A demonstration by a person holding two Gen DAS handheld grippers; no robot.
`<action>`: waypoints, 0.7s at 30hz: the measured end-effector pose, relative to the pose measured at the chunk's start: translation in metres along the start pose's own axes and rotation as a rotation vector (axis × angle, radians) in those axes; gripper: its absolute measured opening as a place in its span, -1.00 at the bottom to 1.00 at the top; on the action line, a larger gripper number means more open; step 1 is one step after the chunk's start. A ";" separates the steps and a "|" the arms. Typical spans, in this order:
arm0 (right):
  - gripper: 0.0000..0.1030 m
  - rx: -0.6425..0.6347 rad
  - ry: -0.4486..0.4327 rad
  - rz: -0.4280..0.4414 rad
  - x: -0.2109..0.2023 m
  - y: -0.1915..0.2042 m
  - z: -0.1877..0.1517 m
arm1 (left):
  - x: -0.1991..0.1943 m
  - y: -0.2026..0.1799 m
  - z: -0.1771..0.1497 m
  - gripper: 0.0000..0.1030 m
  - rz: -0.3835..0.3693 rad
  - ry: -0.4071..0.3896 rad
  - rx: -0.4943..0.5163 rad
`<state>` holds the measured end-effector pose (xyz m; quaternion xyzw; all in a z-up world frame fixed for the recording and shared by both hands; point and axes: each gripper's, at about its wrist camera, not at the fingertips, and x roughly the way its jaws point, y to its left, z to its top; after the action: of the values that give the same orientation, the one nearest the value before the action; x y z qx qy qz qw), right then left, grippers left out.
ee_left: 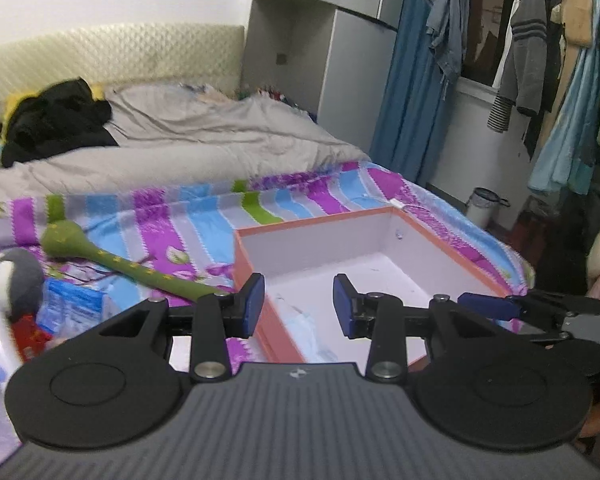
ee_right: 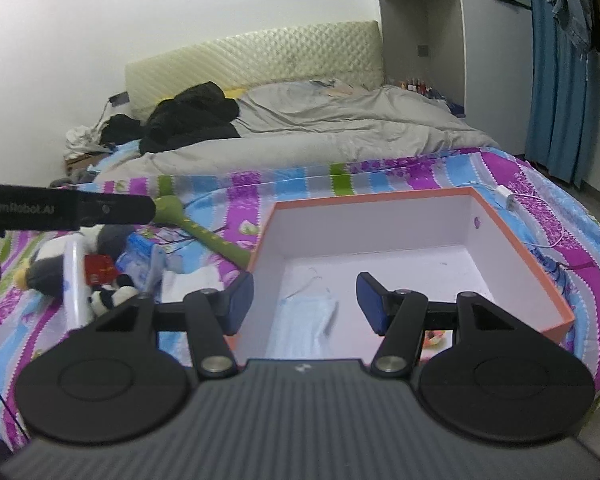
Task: Organize soft objects
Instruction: 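Move both open tools back toward the items on the bed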
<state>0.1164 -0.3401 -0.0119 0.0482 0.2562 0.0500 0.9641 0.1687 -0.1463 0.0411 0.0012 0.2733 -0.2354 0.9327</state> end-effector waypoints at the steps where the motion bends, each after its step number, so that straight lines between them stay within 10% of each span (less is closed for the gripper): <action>1: 0.16 -0.004 -0.006 0.010 -0.003 0.004 -0.003 | -0.006 0.000 -0.005 -0.16 0.012 -0.007 0.009; 21: 0.16 -0.060 0.009 0.162 -0.032 0.085 -0.050 | -0.092 0.050 -0.104 -0.16 0.090 -0.032 -0.165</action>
<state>0.0583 -0.2563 -0.0293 0.0398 0.2544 0.1356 0.9567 0.0700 -0.0477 -0.0074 -0.0673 0.2764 -0.1699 0.9435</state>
